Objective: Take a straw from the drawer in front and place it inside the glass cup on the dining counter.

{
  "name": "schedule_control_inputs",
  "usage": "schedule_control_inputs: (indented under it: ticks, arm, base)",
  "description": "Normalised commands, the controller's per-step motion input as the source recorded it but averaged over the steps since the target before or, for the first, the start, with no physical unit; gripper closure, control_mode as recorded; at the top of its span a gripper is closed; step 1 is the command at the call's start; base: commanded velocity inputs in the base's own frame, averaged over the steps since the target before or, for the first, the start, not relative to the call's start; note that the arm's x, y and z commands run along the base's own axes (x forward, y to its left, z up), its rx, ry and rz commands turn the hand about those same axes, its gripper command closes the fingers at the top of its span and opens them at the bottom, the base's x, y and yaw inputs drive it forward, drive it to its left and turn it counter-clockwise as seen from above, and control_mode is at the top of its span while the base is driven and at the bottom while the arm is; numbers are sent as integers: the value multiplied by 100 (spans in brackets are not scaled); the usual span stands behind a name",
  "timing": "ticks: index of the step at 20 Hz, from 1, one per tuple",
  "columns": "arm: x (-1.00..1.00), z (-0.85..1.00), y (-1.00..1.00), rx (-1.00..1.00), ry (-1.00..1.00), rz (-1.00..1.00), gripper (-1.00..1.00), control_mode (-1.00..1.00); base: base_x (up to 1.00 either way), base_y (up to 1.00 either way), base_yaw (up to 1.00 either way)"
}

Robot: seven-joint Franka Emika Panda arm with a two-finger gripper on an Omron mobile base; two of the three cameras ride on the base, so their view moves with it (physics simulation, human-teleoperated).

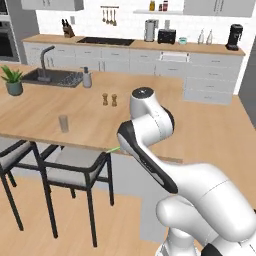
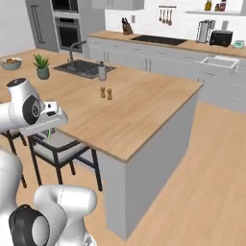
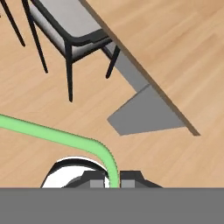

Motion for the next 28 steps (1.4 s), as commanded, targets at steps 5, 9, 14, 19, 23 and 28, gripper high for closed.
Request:
schedule_control_inputs:
  ticks: [5, 9, 14, 19, 23, 28]
  arm:
    - [0, 0, 0, 0, 0, 0, 100, 100]
    - [0, 0, 0, 0, 0, 0, 100, 100]
    - [0, 0, 0, 0, 0, 0, 100, 100]
    - [0, 0, 0, 0, 0, 0, 100, 100]
    - [0, 0, 0, 0, 0, 0, 100, 100]
    - [0, 0, 0, 0, 0, 0, 100, 100]
  base:
    - [-14, 100, -47]
    - [-26, 100, -46]
    - [-29, 100, -46]
    - [-10, 100, -41]
    - [1, 99, -32]
    - [29, 70, -22]
